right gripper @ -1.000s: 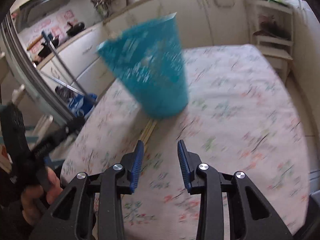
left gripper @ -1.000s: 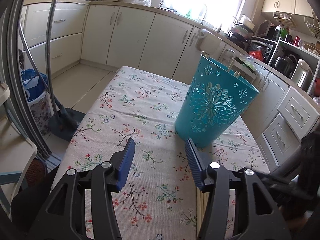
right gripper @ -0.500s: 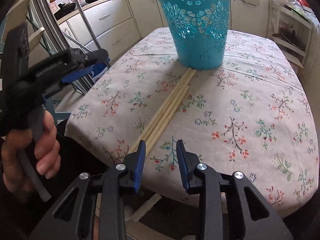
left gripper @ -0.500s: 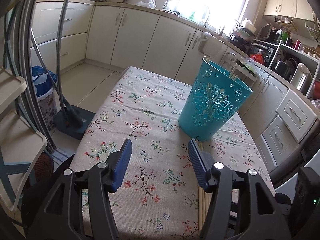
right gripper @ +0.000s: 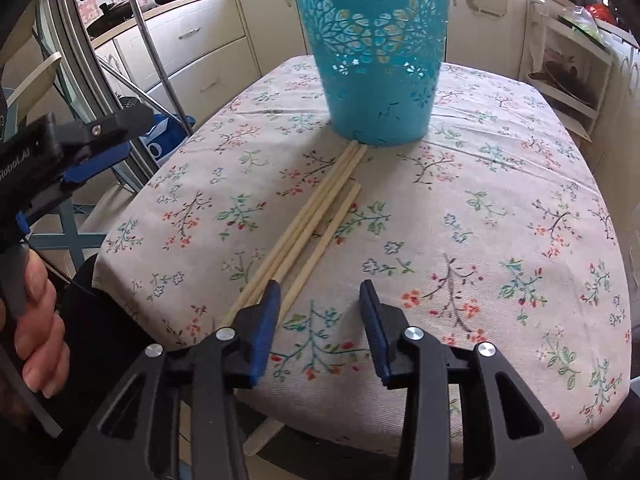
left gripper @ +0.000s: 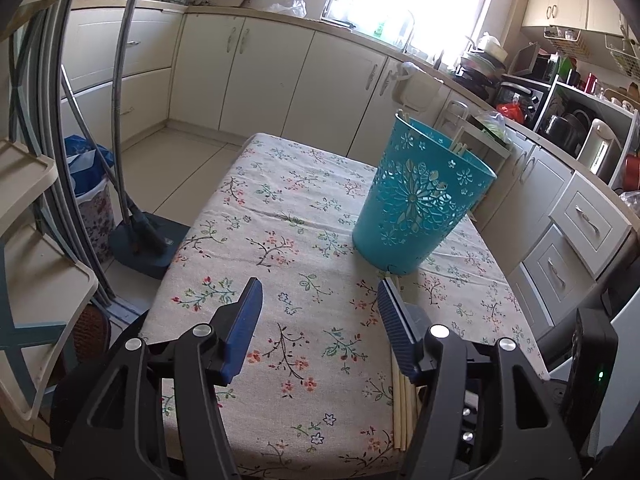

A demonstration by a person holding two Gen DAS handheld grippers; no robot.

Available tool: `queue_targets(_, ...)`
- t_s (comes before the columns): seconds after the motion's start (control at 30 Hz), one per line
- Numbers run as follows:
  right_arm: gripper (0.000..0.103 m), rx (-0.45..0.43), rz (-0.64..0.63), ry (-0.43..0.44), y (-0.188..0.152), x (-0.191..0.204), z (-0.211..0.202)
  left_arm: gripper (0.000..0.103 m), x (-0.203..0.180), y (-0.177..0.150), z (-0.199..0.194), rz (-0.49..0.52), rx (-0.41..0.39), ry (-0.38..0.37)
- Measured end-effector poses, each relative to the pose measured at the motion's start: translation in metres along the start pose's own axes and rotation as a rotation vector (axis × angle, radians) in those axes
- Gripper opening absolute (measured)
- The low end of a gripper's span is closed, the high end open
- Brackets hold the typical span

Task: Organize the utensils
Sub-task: 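Return both grippers to the stick bundle and grasp one stick each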

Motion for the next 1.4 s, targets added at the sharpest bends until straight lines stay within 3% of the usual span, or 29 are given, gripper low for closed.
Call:
queue_targets(0.17, 0.038, 0.015, 0.032, -0.004, 0.009, -0.013, 0.006, 0.057, -0.015, -0.003, 0.016, 0.048, 0.048, -0.020)
queue_targets(0.27, 0.038, 0.017, 0.132, 0.075, 0.015, -0.020, 0.008, 0.058, -0.022, -0.004, 0.024, 0.060, 0.059, -0.027)
queue_targets(0.37, 0.038, 0.003, 0.146, 0.107, 0.020, -0.013, 0.012, 0.059, -0.022, -0.004, 0.027, 0.057, 0.062, -0.021)
queue_targets(0.57, 0.038, -0.005, 0.048, 0.029, 0.024, -0.002, 0.021, 0.059, -0.017, -0.005, 0.032, 0.048, 0.078, -0.003)
queue_targets(0.7, 0.019, 0.000, -0.002, -0.013, 0.025, -0.007, 0.022, 0.059, -0.024, -0.007, 0.038, 0.071, 0.092, -0.011)
queue_targets(0.77, 0.017, 0.005, -0.030, -0.049, 0.025, -0.010, 0.021, 0.059, -0.029, -0.008, 0.045, 0.091, 0.111, -0.009)
queue_targets(1.1, 0.016, 0.007, -0.003, -0.123, 0.028, -0.070, 0.012, 0.059, -0.057, -0.006, 0.108, 0.188, 0.221, 0.019)
queue_targets(1.4, 0.017, -0.021, 0.008, -0.092, 0.030, -0.074, 0.012, 0.059, -0.073, -0.001, 0.139, 0.262, 0.276, 0.081)
Point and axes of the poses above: each gripper's, at about its wrist camera, not at the fingertips, and z roughly the way its jaws point, x to its left, y to its top, the point moved 2 cm from there along z, roughly the way its jaws point, and after that the axes turned 2 degrees about z, right-handed, at the moved point
